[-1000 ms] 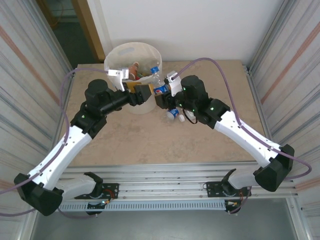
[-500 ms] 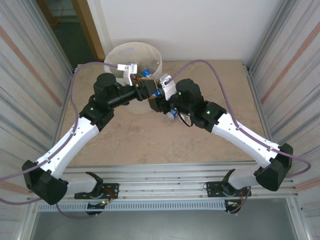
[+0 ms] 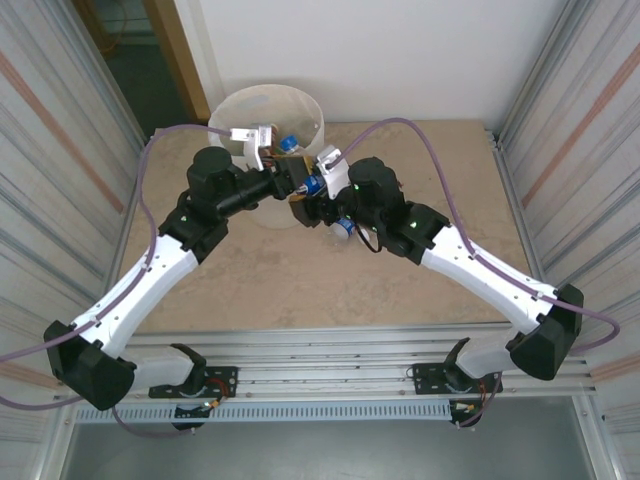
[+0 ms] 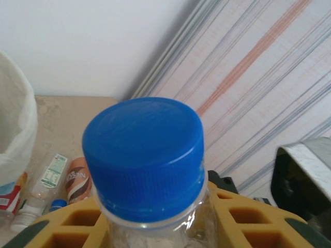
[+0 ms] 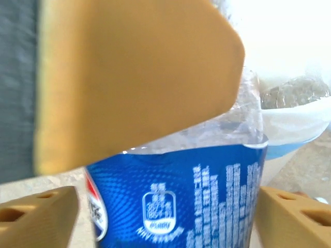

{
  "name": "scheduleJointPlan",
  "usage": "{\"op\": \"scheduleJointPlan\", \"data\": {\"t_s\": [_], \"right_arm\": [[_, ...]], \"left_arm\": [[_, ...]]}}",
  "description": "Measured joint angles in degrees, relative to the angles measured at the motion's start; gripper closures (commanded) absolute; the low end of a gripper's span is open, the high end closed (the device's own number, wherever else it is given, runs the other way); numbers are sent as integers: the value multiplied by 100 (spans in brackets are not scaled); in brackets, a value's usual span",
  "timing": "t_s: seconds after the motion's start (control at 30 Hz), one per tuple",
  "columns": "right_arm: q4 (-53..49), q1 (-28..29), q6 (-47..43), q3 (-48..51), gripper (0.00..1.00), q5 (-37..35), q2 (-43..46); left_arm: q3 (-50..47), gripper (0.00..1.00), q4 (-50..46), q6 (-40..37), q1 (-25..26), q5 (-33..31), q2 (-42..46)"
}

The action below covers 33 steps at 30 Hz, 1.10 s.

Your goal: Put the plastic bottles in the bin

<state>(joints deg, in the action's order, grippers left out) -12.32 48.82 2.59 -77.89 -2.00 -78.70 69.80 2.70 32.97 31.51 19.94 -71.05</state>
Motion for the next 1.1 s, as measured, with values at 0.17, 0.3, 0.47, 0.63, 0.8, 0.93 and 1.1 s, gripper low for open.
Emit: {"op": "scheduleJointPlan", "data": {"t_s": [0.17, 0.3, 0.47, 0.63, 0.8, 0.93, 1.1], "right_arm": [[42, 26, 17, 98, 2, -120, 240], [17, 24, 59, 227, 2, -372, 614], [-55, -83, 356, 315, 2, -750, 1078], [-442, -658, 1001, 334, 2, -1123, 1429], [-1132, -1648, 1843, 369, 2, -1211, 1499], [-1722, -2243, 2406, 535, 2, -1191, 1499], [-2393, -2846, 2857, 656, 2, -1091, 1495]], "left_arm": [[120, 98, -238, -345, -26, -251, 9], [470, 99, -479, -756, -118, -468, 7], [1384, 99, -815, -1440, -232, -820, -221], [2487, 99, -1156, -2251, -411, -1204, -846], [3558, 95, -1690, -2933, -651, -1565, -1753], [4120, 94, -2194, -3362, -769, -1775, -2400], [4350, 94, -2643, -3735, -796, -2026, -2962]]}}
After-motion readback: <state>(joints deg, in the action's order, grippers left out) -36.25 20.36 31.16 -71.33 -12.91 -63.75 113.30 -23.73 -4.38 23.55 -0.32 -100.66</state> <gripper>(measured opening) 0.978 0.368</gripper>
